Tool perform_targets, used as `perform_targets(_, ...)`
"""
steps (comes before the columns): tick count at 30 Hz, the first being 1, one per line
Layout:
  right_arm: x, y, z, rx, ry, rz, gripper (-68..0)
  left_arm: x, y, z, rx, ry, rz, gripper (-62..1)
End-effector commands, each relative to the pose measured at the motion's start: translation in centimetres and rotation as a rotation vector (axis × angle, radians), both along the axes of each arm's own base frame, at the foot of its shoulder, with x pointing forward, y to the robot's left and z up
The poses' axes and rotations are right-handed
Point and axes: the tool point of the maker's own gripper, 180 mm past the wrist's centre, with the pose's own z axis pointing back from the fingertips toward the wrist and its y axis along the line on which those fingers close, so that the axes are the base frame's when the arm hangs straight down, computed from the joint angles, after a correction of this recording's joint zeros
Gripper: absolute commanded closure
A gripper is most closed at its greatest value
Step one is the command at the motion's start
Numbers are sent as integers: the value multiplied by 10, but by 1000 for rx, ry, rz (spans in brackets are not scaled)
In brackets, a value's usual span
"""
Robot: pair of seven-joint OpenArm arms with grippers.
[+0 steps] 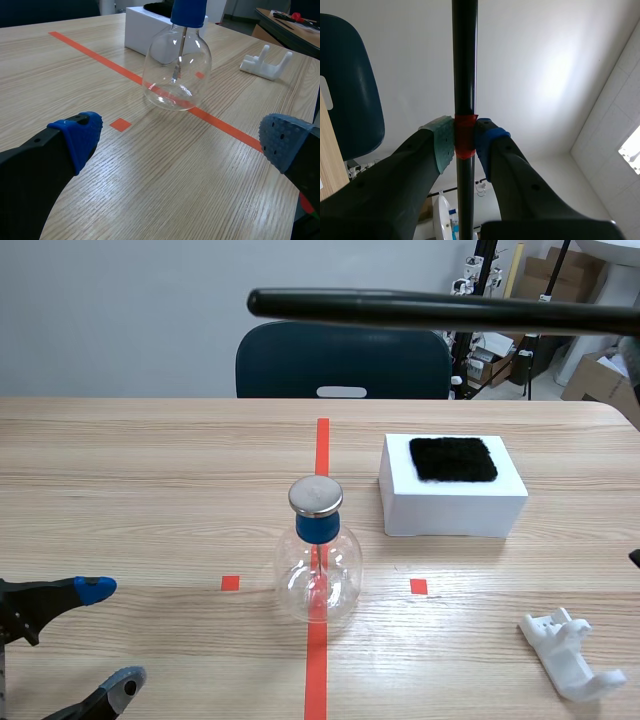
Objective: Do the electroscope experiment. move the rod toward and away from the electroscope
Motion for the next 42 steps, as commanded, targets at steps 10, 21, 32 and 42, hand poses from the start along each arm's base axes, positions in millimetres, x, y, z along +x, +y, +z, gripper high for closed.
perform_targets(10,2,0,7,6,-25,4,-2,5,1,7,-23,-24,13,-623)
perform_targets(21,13,-10,12,-13,-52,-58,-2,5,1,7,-23,-24,13,-623)
perform_targets(32,55,-38,7,-175,-31,-195,-2,5,1,7,-23,-24,13,-623)
perform_targets(42,75,-27,-13,-347,-33,-227,-1,5,1,7,-23,-24,13,-623)
